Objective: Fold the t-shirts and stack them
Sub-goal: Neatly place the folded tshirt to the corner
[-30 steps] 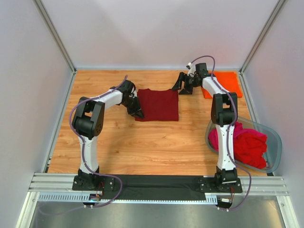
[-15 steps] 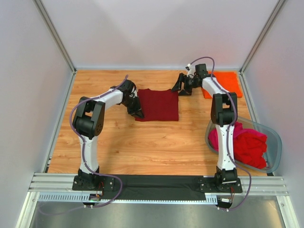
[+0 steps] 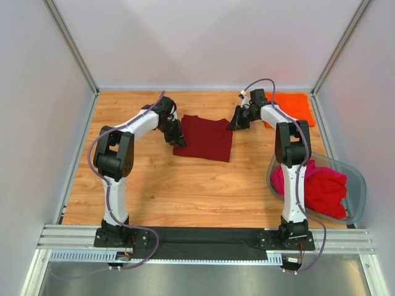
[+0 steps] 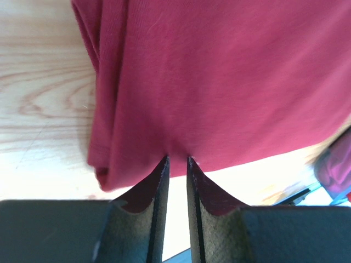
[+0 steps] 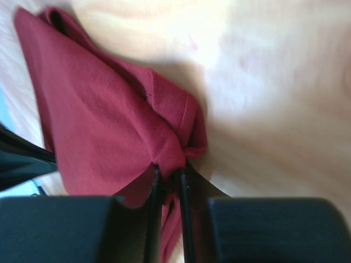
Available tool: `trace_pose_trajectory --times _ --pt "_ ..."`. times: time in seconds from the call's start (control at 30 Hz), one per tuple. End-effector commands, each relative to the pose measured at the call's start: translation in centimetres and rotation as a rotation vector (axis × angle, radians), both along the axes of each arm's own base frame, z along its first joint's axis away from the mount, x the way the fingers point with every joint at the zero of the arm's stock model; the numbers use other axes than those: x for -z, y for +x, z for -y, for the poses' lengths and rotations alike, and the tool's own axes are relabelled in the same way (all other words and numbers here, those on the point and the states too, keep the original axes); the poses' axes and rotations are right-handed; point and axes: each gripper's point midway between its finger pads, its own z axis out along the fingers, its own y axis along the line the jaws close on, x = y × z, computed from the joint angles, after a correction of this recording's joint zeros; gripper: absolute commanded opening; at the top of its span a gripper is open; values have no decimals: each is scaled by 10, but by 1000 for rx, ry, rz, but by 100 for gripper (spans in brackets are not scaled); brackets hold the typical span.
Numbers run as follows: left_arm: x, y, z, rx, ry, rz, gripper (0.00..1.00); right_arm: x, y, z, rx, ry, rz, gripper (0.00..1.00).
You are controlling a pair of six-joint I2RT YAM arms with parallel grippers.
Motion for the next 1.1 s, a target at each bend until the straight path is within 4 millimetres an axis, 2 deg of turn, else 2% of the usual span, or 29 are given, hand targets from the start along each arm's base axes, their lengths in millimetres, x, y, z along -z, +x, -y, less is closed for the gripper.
trace_pose_trajectory --times 0.0,0.03,0.1,0.13,0.27,0.37,0.5,0.57,0.6,0.63,0.7,0.73,0.93,1.07 --pt "-68 8 -7 -30 2 134 27 -46 9 17 2 -134 177 0" --pt "-78 8 -11 -32 8 161 27 -53 7 20 -1 -151 192 0" --pt "-81 6 -18 -39 22 170 27 -64 2 32 0 -218 208 0" --pt "-86 6 -22 -48 21 183 27 -78 2 38 -18 -257 250 0" --pt "-81 3 -31 -73 -1 181 27 -94 -7 74 -13 -451 270 0" --pt "-76 -2 -31 -70 -22 161 26 -100 -14 98 -10 -495 282 0" --pt "-71 -8 -27 -65 -51 138 26 -113 -1 152 78 -563 289 0" --pt "-69 -9 -27 -66 -56 140 26 -125 3 163 99 -606 307 0" --pt "-67 -10 -26 -62 -56 139 26 -129 4 185 134 -619 301 0" --pt "-64 -10 -27 -60 -51 139 26 -132 3 190 132 -618 305 0" --pt "-51 -13 -28 -49 -41 118 26 -137 -2 211 159 -692 314 0" --pt "-47 -15 -28 -40 -33 94 25 -140 -6 228 177 -747 314 0" --pt "-46 -14 -30 -35 -21 100 25 -162 -3 266 223 -841 349 0" --pt "-43 -12 -26 -35 -38 84 25 -183 9 277 226 -868 408 0"
